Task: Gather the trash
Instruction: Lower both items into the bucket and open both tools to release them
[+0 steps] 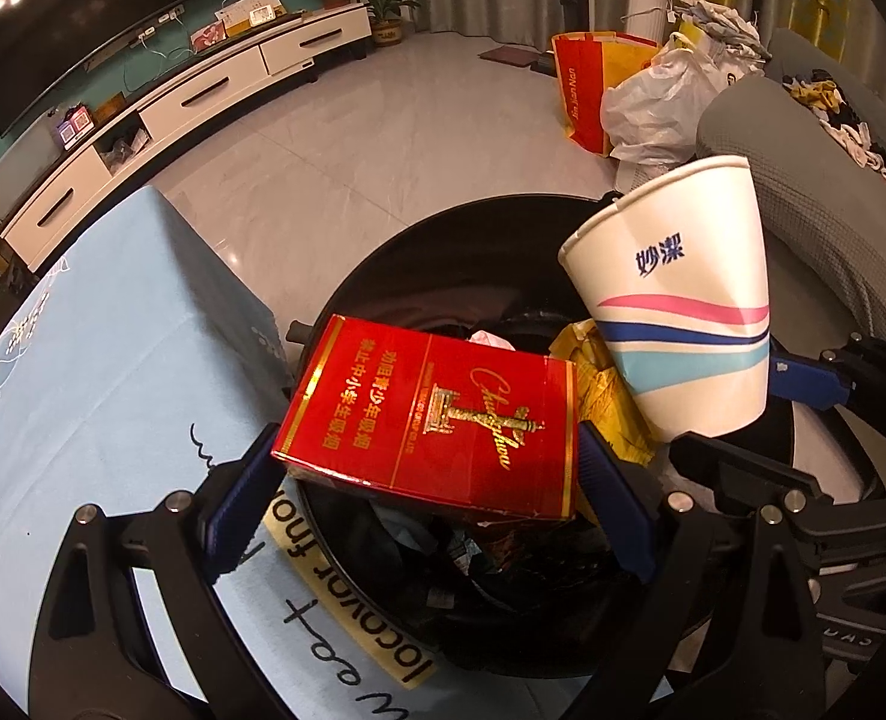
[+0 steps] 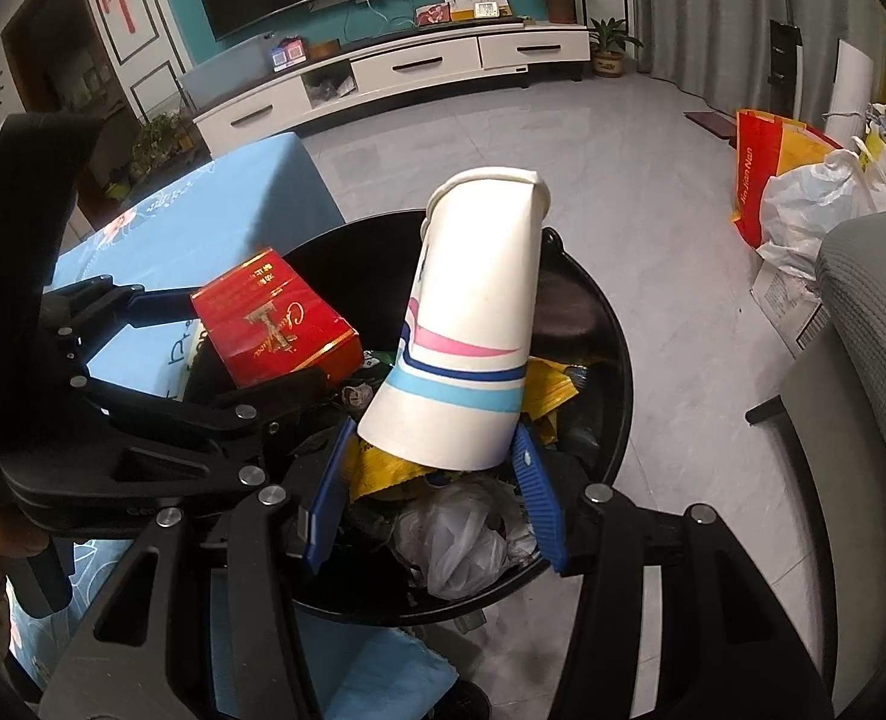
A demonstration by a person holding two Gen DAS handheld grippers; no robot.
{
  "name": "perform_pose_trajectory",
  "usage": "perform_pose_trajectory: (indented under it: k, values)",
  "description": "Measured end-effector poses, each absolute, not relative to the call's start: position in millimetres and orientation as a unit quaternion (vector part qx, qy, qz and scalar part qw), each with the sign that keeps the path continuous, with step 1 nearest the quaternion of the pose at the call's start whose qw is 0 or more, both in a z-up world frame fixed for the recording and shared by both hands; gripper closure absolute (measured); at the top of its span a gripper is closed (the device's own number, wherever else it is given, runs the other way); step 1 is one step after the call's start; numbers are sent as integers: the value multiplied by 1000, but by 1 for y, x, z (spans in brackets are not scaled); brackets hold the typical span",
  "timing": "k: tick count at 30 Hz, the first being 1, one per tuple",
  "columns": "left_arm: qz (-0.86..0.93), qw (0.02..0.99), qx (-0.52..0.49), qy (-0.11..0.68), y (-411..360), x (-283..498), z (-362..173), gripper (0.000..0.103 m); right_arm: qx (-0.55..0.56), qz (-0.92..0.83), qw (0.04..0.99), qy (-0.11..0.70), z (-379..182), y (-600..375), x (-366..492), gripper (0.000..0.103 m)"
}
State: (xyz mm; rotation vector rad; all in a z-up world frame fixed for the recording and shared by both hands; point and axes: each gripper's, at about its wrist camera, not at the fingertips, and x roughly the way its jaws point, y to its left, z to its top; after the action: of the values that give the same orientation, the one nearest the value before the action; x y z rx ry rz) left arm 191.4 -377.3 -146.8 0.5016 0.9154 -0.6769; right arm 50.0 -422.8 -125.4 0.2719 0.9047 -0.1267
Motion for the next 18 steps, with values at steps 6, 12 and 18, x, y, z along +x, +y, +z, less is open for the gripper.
perform_pose_trajectory:
  k: [6, 12, 18]
  values:
    - [-314, 813, 234, 432, -378, 193, -148, 9, 131, -62, 887, 437, -126, -423, 50, 50]
    - [-312, 812, 233, 433, -376, 196, -149, 9, 132, -65, 887, 438, -126, -425, 49, 50]
    - [-312, 812, 233, 434, -375, 196, -150, 8, 135, -70, 886, 439, -126, -428, 48, 50]
